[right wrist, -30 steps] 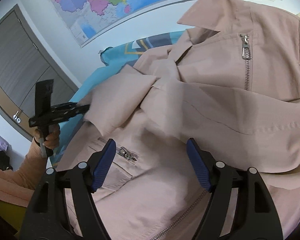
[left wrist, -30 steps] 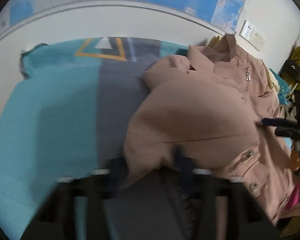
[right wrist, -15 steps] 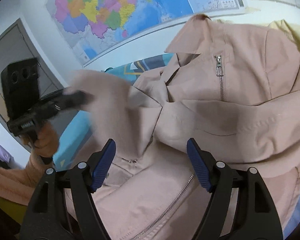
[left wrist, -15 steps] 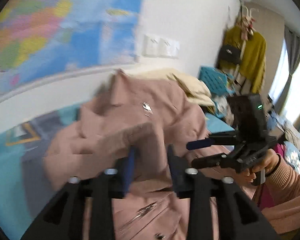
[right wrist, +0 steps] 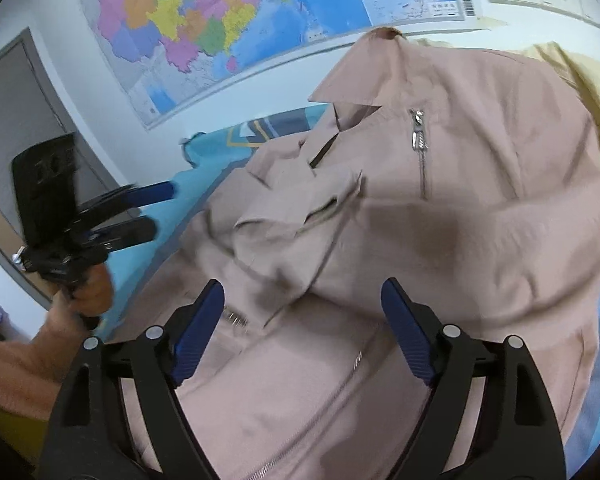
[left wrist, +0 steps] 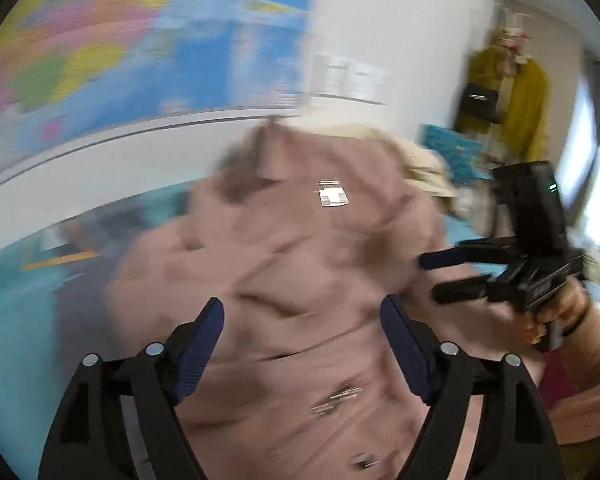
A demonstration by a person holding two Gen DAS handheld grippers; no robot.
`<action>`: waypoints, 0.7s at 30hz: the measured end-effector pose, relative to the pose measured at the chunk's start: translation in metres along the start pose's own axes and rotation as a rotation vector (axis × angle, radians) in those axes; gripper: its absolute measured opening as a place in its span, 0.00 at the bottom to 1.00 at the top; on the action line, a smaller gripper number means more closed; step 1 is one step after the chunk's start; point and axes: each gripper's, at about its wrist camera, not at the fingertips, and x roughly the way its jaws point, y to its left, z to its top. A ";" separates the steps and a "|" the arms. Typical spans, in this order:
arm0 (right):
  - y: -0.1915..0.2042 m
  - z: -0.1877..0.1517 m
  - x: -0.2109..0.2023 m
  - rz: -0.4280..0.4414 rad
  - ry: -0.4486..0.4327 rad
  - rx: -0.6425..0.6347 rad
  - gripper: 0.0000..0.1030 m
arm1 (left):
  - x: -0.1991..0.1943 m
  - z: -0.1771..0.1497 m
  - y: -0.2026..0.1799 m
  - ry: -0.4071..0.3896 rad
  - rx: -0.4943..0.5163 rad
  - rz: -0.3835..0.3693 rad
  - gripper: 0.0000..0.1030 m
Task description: Fold large clothes
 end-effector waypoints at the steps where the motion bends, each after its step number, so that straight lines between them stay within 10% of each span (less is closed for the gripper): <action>1: 0.000 0.009 0.014 -0.016 0.011 -0.015 0.77 | -0.002 -0.005 0.010 0.010 -0.022 0.034 0.76; 5: -0.007 0.027 0.053 -0.029 0.066 -0.005 0.76 | 0.002 -0.029 0.036 0.071 -0.074 0.145 0.75; 7: -0.016 0.034 0.069 0.024 0.097 0.042 0.51 | 0.008 -0.038 0.042 0.108 -0.085 0.159 0.75; 9: -0.022 0.039 0.067 0.061 0.086 0.069 0.05 | 0.015 -0.045 0.044 0.136 -0.081 0.179 0.74; 16: -0.055 0.026 -0.053 0.146 -0.189 0.217 0.04 | 0.041 -0.063 0.057 0.253 -0.071 0.209 0.29; 21: -0.084 -0.028 -0.058 0.023 -0.038 0.323 0.20 | 0.037 -0.071 0.060 0.252 -0.077 0.226 0.15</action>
